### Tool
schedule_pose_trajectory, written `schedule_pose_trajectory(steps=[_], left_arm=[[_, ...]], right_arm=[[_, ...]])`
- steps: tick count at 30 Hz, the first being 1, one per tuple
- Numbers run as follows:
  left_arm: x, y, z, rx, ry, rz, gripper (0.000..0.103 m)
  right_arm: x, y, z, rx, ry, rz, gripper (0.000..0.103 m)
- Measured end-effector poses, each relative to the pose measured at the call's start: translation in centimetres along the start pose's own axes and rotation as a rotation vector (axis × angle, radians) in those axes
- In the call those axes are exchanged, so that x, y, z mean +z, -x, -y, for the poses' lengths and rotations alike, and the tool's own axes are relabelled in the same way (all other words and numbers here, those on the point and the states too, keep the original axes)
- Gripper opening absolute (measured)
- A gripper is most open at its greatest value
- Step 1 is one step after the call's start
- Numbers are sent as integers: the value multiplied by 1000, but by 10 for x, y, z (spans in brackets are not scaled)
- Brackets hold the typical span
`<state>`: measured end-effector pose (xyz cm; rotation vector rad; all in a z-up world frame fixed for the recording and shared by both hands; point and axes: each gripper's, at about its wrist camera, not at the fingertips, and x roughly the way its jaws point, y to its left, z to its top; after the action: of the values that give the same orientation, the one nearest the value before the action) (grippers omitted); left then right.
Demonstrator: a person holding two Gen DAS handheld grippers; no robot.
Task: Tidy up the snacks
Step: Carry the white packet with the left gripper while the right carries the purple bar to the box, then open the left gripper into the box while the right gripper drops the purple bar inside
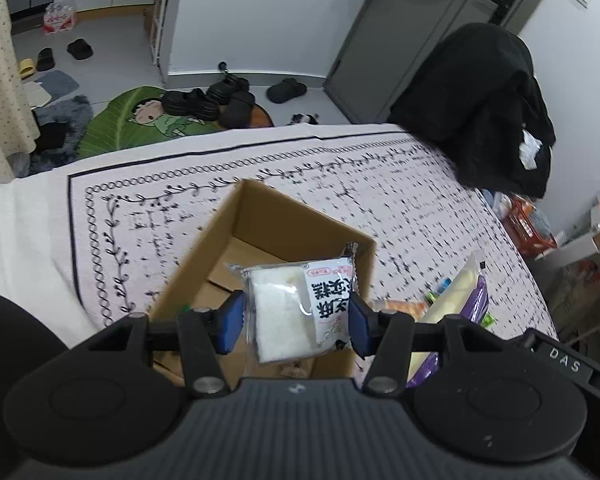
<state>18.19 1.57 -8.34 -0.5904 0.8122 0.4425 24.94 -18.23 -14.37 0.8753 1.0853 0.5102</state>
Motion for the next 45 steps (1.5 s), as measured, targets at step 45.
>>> schedule_pose_trajectory(steps=[45], left_arm=[[20,-22,-53,71,108,-25,78]], right_arm=[[-42,-43,-46,-25,222,-167,54]])
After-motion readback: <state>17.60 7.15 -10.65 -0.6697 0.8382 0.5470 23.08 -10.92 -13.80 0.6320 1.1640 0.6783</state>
